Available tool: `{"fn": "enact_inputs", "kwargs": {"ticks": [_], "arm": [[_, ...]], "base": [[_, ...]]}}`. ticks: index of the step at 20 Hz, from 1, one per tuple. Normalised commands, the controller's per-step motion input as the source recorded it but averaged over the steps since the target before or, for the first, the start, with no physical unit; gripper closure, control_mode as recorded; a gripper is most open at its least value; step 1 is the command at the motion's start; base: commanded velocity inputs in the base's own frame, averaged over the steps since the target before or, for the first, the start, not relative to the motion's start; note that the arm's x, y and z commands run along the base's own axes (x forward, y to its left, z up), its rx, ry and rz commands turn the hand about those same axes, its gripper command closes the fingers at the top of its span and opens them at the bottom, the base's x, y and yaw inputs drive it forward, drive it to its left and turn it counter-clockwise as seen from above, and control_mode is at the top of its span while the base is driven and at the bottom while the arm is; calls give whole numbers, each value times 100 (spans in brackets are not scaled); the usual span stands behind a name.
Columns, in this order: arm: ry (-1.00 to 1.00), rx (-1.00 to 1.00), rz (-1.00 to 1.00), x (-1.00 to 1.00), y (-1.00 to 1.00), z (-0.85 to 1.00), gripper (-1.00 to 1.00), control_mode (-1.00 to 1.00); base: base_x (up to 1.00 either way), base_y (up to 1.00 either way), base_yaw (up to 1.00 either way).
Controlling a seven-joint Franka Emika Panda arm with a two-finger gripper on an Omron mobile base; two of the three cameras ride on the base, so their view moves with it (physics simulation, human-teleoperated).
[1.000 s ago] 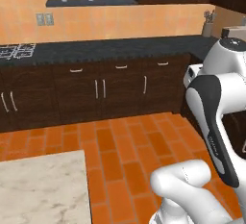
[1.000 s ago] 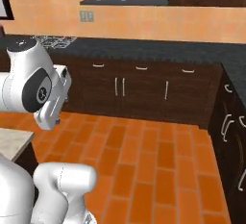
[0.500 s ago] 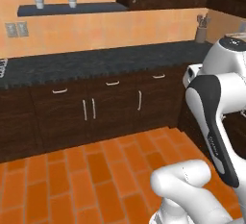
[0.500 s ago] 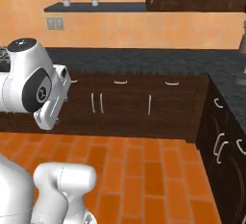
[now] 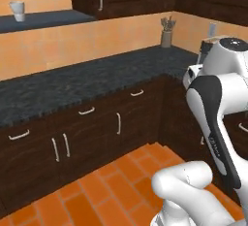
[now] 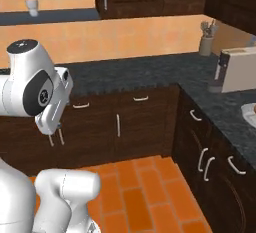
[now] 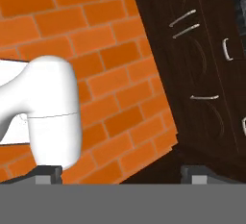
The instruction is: Take the meat container that has the fish and place it on the second highest rack of the freezer. Then take the vegetable container that has the garlic and onion and place it on the highest rack of the freezer.
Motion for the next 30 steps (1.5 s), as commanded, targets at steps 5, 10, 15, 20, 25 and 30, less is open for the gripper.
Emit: {"fn": "enact_inputs", "kwargs": {"ticks": [5, 10, 15, 20, 25, 30], "arm": [[0, 0, 0, 0, 0, 0, -100, 100], [0, 0, 0, 0, 0, 0, -100, 100], [0, 0, 0, 0, 0, 0, -100, 100], [0, 0, 0, 0, 0, 0, -100, 100], [0, 0, 0, 0, 0, 0, -100, 100], [0, 0, 0, 0, 0, 0, -100, 100]], "base": [[72, 46, -66], [54, 55, -73], [55, 60, -72], [75, 47, -59], [84, 2, -43], [78, 11, -46]]}}
